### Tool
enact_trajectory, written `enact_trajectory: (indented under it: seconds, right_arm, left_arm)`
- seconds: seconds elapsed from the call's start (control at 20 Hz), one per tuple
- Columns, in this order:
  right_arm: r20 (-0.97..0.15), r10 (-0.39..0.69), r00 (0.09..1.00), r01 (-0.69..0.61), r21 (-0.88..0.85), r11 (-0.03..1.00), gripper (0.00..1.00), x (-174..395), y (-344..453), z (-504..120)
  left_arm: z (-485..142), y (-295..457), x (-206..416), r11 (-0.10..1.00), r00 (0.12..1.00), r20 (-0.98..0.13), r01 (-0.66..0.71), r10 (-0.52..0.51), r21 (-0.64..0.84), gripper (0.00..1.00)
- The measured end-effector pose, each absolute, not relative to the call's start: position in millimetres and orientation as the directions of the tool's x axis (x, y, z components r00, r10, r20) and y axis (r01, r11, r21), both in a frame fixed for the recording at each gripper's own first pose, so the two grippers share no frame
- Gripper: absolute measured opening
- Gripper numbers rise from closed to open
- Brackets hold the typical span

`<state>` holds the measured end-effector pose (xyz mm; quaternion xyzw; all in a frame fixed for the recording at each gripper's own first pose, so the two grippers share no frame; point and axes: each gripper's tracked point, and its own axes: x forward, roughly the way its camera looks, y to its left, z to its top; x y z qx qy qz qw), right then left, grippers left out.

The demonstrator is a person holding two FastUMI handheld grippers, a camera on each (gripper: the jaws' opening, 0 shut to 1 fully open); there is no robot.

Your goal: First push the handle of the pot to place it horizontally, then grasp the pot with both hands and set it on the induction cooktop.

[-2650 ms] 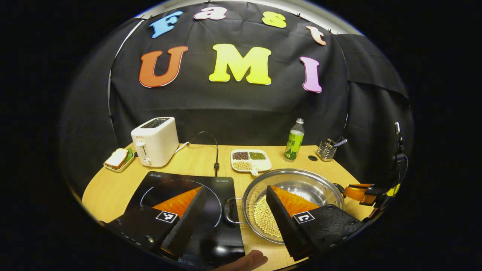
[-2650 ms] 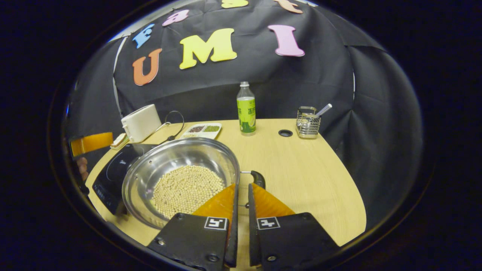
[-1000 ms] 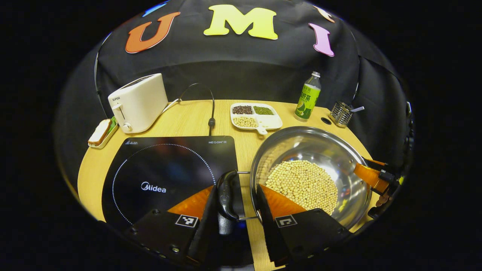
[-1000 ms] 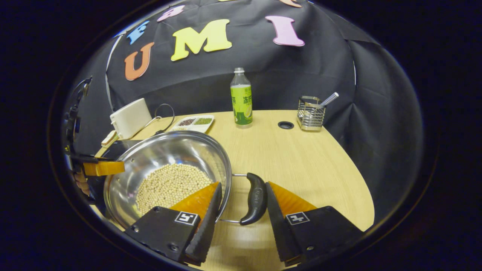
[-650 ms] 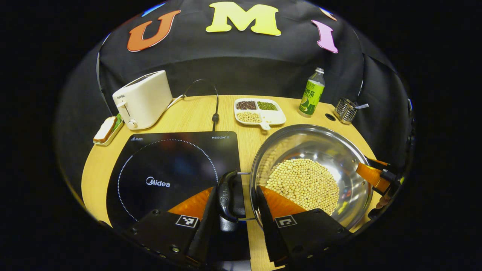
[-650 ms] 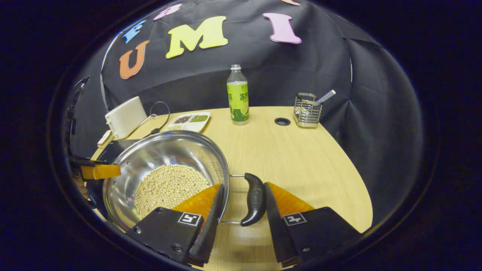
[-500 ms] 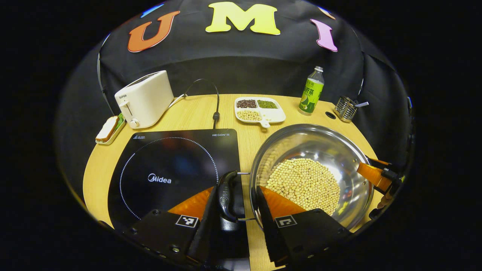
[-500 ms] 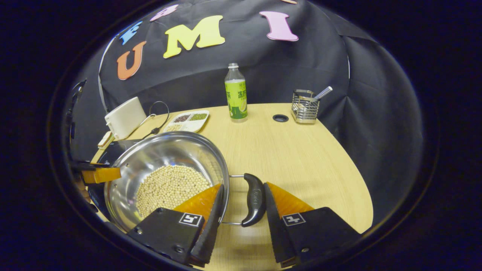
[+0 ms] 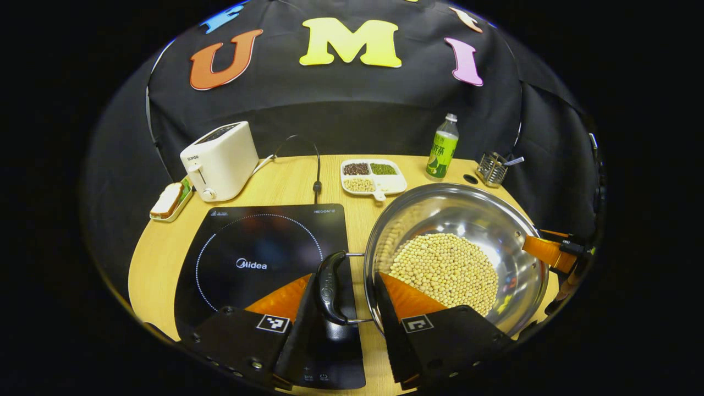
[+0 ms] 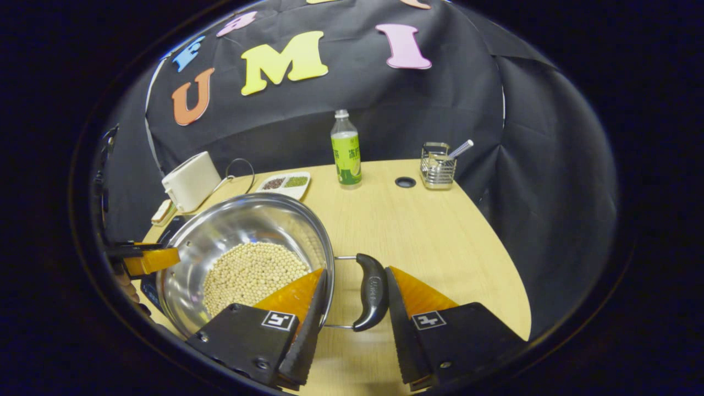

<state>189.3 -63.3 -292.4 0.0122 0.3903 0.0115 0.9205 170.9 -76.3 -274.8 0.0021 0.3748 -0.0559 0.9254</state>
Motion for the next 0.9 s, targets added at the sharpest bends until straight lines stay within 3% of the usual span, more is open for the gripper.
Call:
enact_trajectory:
  seconds: [0.45, 0.9]
  right_arm:
    - [-0.710, 0.022, 0.704, -0.034, -0.003, 0.999, 0.62, 185, -38, -227]
    - [-0.669, 0.076, 0.739, -0.084, 0.021, 0.996, 0.62, 196, 26, -184]
  left_arm:
    - [-225, -56, 167, 0.992, 0.744, -0.657, 0.109, -0.121, -0.060, 0.59]
    - [-169, 2, 169, 0.999, 0.812, -0.581, 0.047, -0.050, -0.021, 0.59]
